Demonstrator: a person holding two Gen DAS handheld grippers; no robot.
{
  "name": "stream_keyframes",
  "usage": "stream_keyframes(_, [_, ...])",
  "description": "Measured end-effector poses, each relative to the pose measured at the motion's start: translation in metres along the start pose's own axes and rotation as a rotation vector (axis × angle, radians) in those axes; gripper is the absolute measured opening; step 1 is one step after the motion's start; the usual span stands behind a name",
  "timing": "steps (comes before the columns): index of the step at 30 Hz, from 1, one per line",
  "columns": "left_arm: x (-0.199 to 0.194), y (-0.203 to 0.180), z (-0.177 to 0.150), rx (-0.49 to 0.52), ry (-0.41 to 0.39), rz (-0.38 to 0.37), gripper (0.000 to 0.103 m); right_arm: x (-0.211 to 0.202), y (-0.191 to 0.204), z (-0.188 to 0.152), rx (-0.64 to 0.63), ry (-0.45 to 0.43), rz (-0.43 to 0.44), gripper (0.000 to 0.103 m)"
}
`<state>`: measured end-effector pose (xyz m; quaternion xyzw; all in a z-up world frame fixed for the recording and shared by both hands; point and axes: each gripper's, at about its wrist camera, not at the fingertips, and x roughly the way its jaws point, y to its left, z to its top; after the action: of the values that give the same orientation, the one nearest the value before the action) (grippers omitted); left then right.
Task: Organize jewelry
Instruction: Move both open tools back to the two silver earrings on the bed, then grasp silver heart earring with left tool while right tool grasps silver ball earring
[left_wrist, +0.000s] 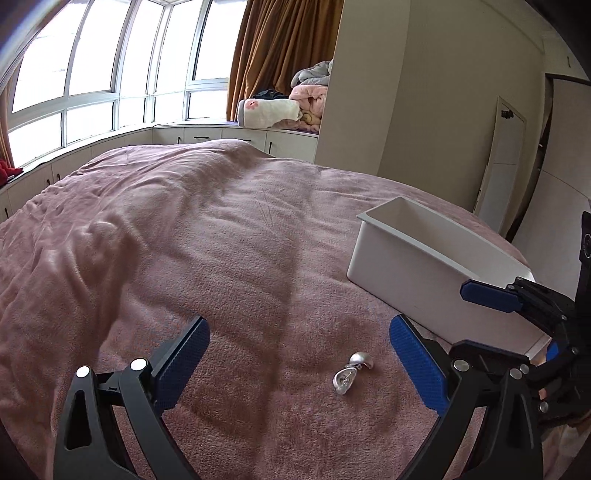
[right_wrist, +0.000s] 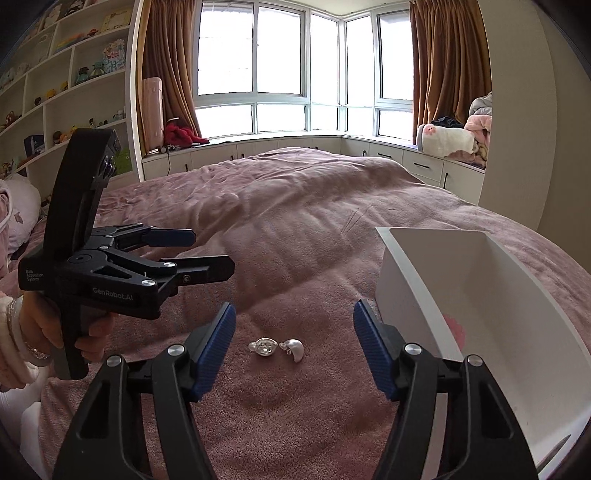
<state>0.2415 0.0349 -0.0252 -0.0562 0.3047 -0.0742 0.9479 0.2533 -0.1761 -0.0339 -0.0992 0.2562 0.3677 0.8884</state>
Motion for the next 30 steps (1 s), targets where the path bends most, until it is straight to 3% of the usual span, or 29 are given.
stream_keyframes(7, [0.02,0.003,-0.018,-0.005,0.042,-0.035,0.097,0.032,-0.002,-0.018,0.001,0.088,-0.022,0.06])
stream_keyframes(9, [0.025,0.003,-0.023,-0.001,0.06,-0.064,0.093,0.041,-0.003,-0.024,0.003,0.11,-0.021,0.058])
stream_keyframes(11, [0.032,0.001,-0.029,0.012,0.086,-0.097,0.082,0.051,-0.006,-0.028,0.016,0.131,-0.016,0.055])
stream_keyframes(17, [0.045,-0.008,-0.042,0.059,0.14,-0.145,0.071,0.068,-0.02,-0.035,0.095,0.164,0.004,0.053])
stream_keyframes(23, [0.057,-0.014,-0.049,0.082,0.189,-0.131,0.063,0.082,-0.016,-0.037,0.077,0.196,-0.008,0.049])
stream_keyframes(28, [0.064,-0.01,-0.052,0.065,0.21,-0.106,0.052,0.091,-0.021,-0.038,0.1,0.216,-0.015,0.035])
stream_keyframes(30, [0.065,-0.007,-0.052,0.054,0.213,-0.099,0.045,0.09,-0.024,-0.038,0.115,0.212,-0.014,0.023])
